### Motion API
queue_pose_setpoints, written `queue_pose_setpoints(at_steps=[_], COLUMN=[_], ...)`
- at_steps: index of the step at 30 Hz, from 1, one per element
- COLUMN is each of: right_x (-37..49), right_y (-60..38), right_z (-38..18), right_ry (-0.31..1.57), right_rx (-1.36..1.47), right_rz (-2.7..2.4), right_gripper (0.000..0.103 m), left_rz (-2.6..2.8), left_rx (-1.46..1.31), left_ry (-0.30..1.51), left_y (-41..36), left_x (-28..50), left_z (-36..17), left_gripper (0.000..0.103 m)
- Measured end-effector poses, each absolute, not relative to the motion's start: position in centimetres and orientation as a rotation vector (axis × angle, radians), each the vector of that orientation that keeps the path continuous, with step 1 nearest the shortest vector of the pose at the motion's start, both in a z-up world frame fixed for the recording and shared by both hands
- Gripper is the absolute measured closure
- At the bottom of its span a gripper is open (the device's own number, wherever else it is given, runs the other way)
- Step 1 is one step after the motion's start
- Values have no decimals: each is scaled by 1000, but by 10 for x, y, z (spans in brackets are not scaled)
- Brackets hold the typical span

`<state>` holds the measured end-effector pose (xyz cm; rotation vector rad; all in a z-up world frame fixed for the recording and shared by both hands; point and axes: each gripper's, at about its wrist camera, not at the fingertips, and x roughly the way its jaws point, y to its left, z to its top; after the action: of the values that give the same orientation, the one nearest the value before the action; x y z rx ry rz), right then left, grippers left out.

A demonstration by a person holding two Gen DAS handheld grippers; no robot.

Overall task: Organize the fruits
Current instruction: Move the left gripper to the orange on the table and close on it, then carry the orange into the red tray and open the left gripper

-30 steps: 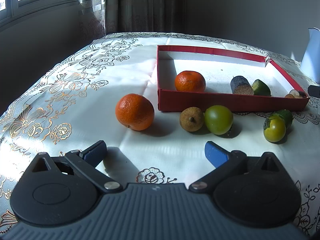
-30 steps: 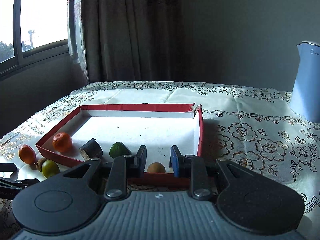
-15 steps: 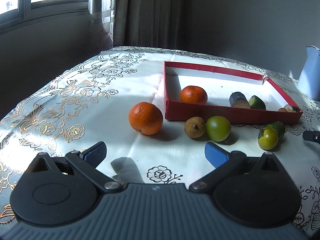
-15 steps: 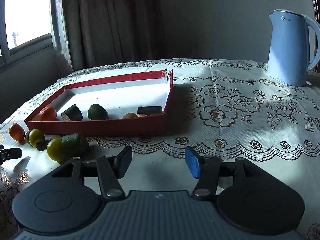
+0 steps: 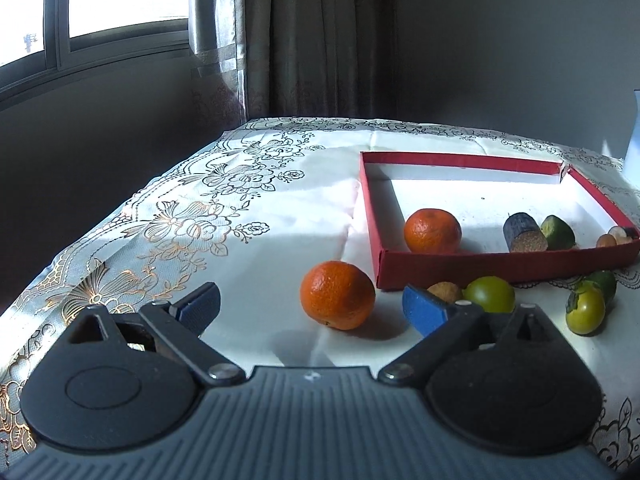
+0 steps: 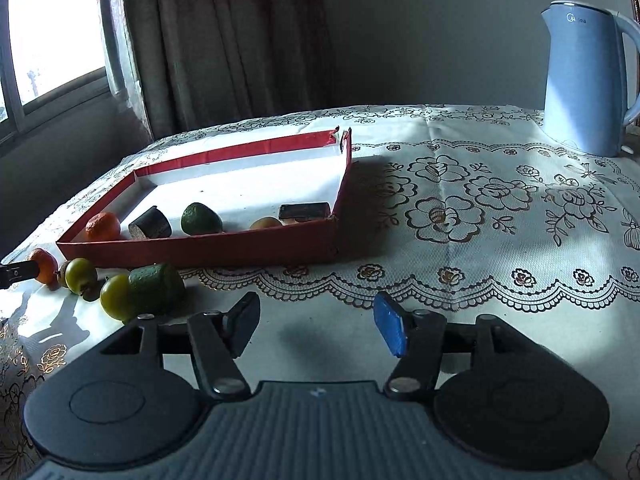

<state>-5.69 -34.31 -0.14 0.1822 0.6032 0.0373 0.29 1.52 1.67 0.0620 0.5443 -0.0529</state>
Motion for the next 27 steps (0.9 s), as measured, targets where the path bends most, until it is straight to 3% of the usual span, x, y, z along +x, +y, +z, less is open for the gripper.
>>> queue_pose_setpoints(at_steps=[4, 6, 8, 10, 27], right_x=[-56, -56, -56, -56, -55], right_y=[-343, -343, -343, -343, -342], right_z=[-2, -2, -2, -2, -3], right_ry=[604, 604, 605, 605, 605], right_rx=[183, 184, 185, 187, 188], right_rz=[42, 42, 43, 45, 46], right_gripper=[39, 39, 38, 37, 35], left_rz=[-60, -64, -69, -102, -131], left_rx=[78, 75, 68, 46, 67], left_ry=[566, 577, 591, 593, 532], left_y=[10, 10, 11, 13, -6], left_x=[11, 14, 15, 15, -1], left_z=[10, 8, 6, 5, 26], left_gripper=[16, 27, 50, 63, 64])
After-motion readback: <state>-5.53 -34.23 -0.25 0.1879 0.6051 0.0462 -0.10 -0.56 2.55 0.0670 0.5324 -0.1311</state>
